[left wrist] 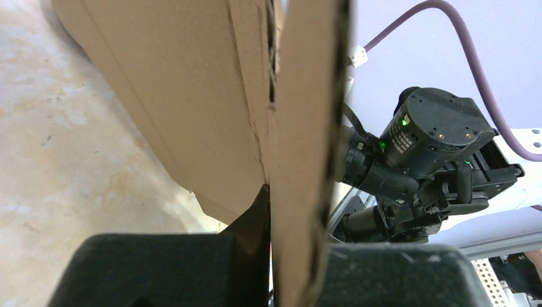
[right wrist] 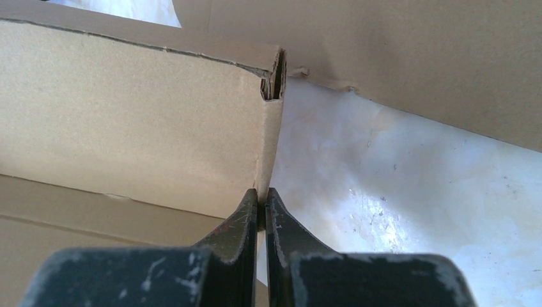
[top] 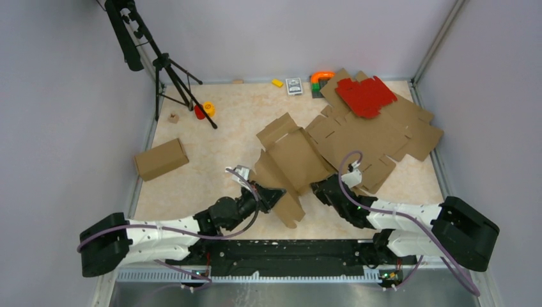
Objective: Fold the paper box
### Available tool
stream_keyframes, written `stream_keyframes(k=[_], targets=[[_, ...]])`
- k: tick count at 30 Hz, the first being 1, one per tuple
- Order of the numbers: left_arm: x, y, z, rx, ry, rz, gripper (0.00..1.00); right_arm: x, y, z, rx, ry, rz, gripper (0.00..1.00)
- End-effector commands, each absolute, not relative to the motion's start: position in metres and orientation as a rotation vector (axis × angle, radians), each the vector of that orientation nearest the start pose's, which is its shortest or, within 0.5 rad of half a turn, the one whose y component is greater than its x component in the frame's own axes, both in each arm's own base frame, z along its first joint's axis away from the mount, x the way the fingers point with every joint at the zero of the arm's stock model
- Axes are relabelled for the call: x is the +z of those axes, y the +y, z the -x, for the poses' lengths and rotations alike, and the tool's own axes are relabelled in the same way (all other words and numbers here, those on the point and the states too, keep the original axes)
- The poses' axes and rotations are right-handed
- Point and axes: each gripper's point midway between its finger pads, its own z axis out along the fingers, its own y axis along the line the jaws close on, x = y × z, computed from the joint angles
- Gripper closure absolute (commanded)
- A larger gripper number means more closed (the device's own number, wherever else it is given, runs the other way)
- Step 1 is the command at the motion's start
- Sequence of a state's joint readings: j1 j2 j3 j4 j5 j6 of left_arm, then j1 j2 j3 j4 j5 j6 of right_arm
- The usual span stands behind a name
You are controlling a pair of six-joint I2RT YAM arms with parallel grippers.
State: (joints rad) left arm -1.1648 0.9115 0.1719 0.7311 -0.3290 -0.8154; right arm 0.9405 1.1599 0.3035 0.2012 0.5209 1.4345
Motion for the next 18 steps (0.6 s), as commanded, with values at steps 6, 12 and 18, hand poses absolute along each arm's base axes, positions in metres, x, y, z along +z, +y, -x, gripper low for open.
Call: stream_keyframes(k=[6, 12, 18], targets=[[0.243, -0.318, -0.150, -1.510, 1.513, -0.001, 0.91, 0.071, 0.238, -0.226, 0.809, 2.099, -0.711, 1.00], [0.212, -0.306, -0.155, -1.295, 1.734, -0.051, 0.41, 0.074, 0.211, -0.230, 0.669, 2.087, -0.622, 1.00], [0.193, -0.249, -0.148, -1.015, 1.943, -0.066, 0.20, 0.079, 0.176, -0.251, 0.601, 2.111, -0.500, 1.00]])
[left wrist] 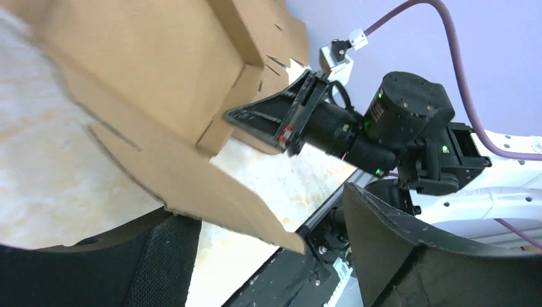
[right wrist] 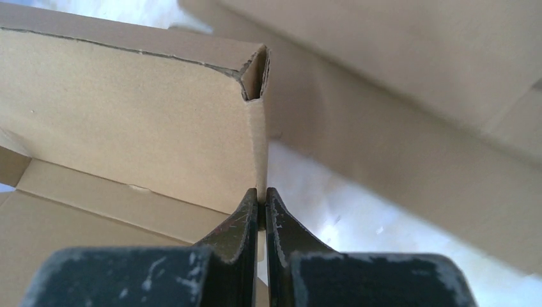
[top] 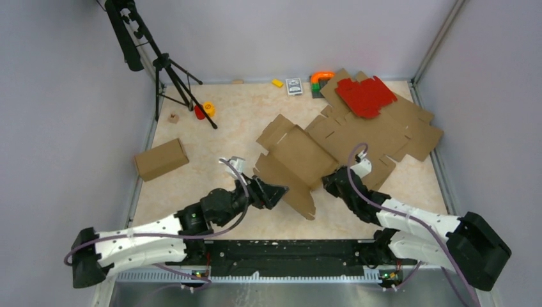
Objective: Fold the paper box
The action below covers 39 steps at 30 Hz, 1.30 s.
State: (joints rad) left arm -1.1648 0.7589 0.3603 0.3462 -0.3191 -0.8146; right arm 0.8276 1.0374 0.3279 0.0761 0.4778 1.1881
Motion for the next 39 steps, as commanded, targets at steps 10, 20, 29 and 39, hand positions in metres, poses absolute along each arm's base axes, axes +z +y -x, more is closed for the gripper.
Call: stream_keyframes(k=[10, 20, 29, 39], targets=[[0.227, -0.172, -0.152, -0.842, 1.881, -0.025, 0.13, 0.100, 0.174, -0.253, 0.587, 2.145, -0.059, 1.00], [0.187, -0.169, -0.216, -0.907, 2.050, 0.031, 0.15, 0.107, 0.181, -0.246, 0.559, 2.201, 0.182, 1.00], [0.158, -0.149, -0.275, -1.071, 1.960, 0.221, 0.36, 0.096, 0.190, -0.238, 0.617, 2.275, 0.275, 1.00], [0.092, -0.150, -0.265, -1.094, 2.198, 0.288, 0.98, 0.100, 0.196, -0.245, 0.685, 2.284, 0.285, 1.00]])
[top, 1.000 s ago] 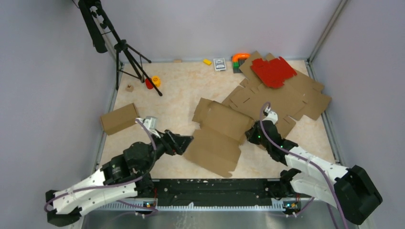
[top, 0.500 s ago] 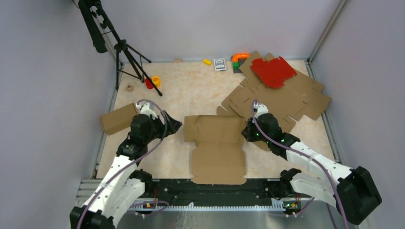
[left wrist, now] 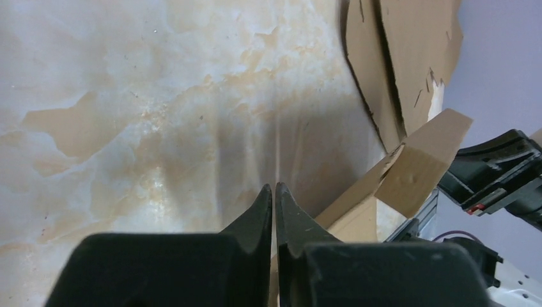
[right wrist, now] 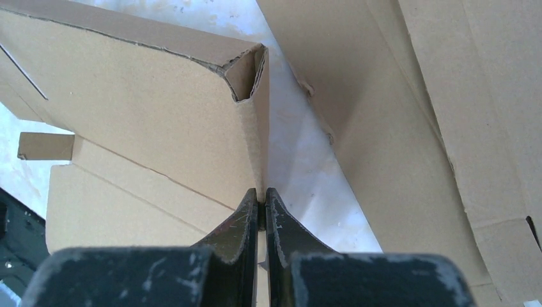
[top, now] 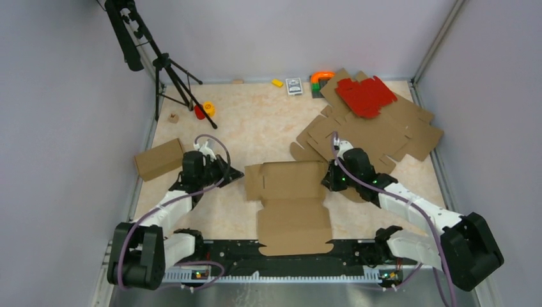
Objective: Fold the paper box
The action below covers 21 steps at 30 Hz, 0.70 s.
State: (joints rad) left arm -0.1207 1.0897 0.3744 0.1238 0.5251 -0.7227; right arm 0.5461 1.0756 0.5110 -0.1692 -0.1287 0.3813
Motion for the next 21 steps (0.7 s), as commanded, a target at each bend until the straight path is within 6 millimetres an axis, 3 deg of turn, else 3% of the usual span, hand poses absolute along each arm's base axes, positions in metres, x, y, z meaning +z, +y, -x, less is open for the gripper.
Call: stream_keyframes(k=[1, 4, 11, 21], targets=[[0.091, -0.152, -0.263, -1.113, 2.202, 0.278, 1.00, 0.100, 0.197, -0.244, 0.691, 2.287, 0.292, 1.00], [0.094, -0.163, -0.254, -1.209, 2.181, 0.213, 0.98, 0.100, 0.202, -0.245, 0.717, 2.293, 0.306, 1.00], [0.130, -0.192, -0.233, -1.460, 2.051, 0.042, 0.91, 0.094, 0.212, -0.249, 0.748, 2.341, 0.310, 1.00], [0.137, -0.194, -0.217, -1.499, 2.003, 0.001, 0.75, 0.091, 0.221, -0.253, 0.799, 2.350, 0.283, 1.00]])
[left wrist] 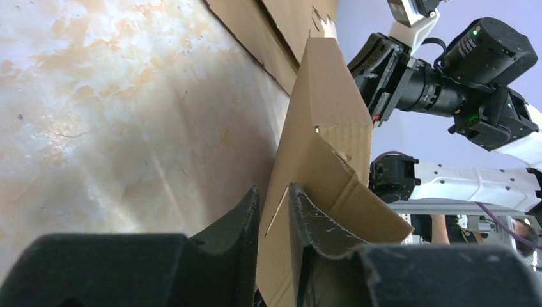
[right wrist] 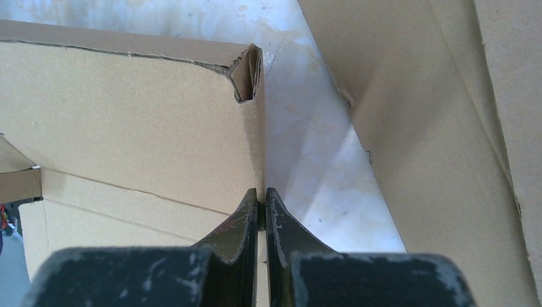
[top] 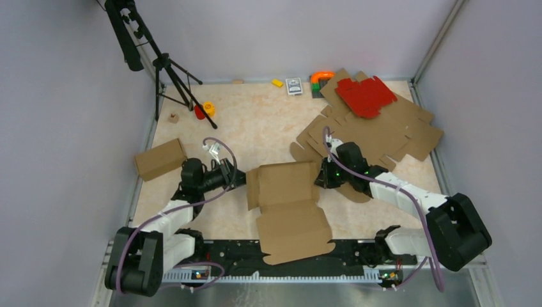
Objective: Fold the paper box
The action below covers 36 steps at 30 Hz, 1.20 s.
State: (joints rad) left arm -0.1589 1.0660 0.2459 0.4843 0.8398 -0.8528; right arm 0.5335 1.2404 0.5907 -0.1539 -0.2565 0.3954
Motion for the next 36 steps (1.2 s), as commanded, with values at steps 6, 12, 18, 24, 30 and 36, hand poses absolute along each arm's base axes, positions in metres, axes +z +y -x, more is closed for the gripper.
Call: stream_keyframes(k=[6, 12, 18, 24, 30, 36], targets=[[0.134, -0.194, -0.207, -1.534, 1.994, 0.031, 0.58, 0.089, 0.218, -0.257, 0.759, 2.371, 0.254, 1.00], [0.138, -0.188, -0.197, -1.522, 1.900, 0.072, 0.49, 0.086, 0.213, -0.257, 0.731, 2.375, 0.248, 1.00], [0.151, -0.186, -0.193, -1.539, 1.815, 0.085, 0.43, 0.090, 0.218, -0.256, 0.775, 2.358, 0.267, 1.00], [0.137, -0.188, -0.194, -1.523, 1.887, 0.084, 0.50, 0.092, 0.224, -0.256, 0.813, 2.348, 0.271, 1.00], [0.137, -0.186, -0.199, -1.481, 1.891, 0.079, 0.49, 0.089, 0.218, -0.256, 0.772, 2.363, 0.271, 1.00], [0.147, -0.188, -0.196, -1.495, 1.873, 0.019, 0.39, 0.086, 0.216, -0.255, 0.754, 2.373, 0.272, 1.00]])
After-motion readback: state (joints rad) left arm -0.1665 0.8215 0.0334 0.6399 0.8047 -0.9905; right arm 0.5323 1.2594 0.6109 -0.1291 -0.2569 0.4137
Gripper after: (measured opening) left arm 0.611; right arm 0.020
